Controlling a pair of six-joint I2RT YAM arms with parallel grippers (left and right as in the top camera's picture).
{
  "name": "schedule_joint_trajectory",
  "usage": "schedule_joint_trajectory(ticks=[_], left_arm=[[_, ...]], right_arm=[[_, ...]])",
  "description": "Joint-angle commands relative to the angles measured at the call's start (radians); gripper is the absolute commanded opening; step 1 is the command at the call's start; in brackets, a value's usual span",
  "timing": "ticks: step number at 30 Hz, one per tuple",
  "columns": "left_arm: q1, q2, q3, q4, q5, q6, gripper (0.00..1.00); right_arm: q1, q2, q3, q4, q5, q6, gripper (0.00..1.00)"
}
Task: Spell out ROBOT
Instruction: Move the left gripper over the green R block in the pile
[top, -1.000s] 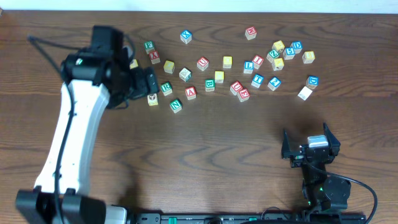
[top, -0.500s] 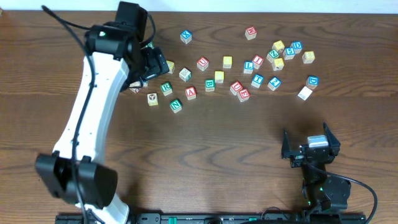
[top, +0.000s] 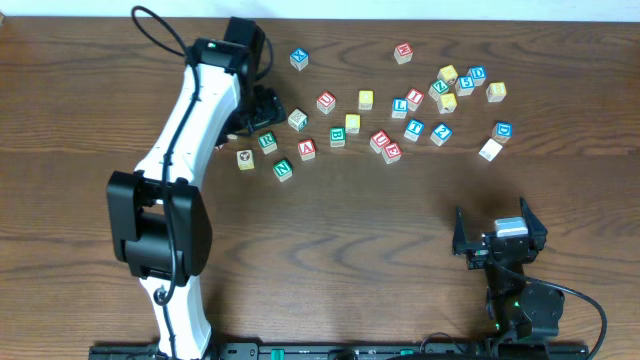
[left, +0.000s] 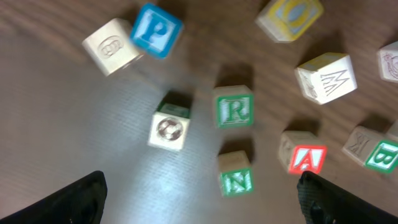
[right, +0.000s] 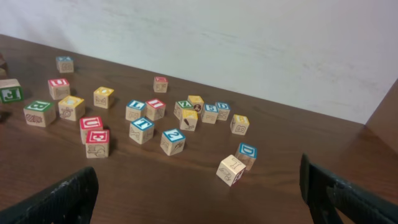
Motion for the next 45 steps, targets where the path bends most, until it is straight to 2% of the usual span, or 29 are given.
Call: schedule_joint_trajectory(ticks=[1, 7, 10, 23, 31, 37, 45], left_arm=[[-0.040, 0.014, 0.017, 0.051, -0.018, 0.061, 0.96], [-0.096, 0.027, 0.017, 0.082, -0.109, 0.045, 0.96], [-0.108, 0.033, 0.017, 0.085, -0.151, -0.018, 0.96], [-0.106, 0.042, 0.005, 0.087, -0.151, -0.132, 0.96], [-0.105, 0.081, 0.005, 0.085, -0.149, -0.138, 0.96], [-0.097, 0.157, 0.005, 0.090, -0.090, -0.138, 0.96], [-0.085, 0.163, 0.005, 0.100, -0.091, -0.137, 0.96]], right_arm=[[-0.003, -0.005, -0.001, -0.005, 0.005, 0.016, 0.99], [-0.003, -0.005, -0.001, -0.005, 0.005, 0.016, 0.99], [-0.003, -0.005, -0.001, -0.005, 0.005, 0.016, 0.99], [-0.003, -0.005, -0.001, -0.005, 0.005, 0.016, 0.99], [-0.003, -0.005, -0.001, -0.005, 0.005, 0.016, 0.99], [-0.003, -0.005, -0.001, -0.005, 0.005, 0.016, 0.99], [-0.003, -0.005, -0.001, -0.005, 0.005, 0.016, 0.99]])
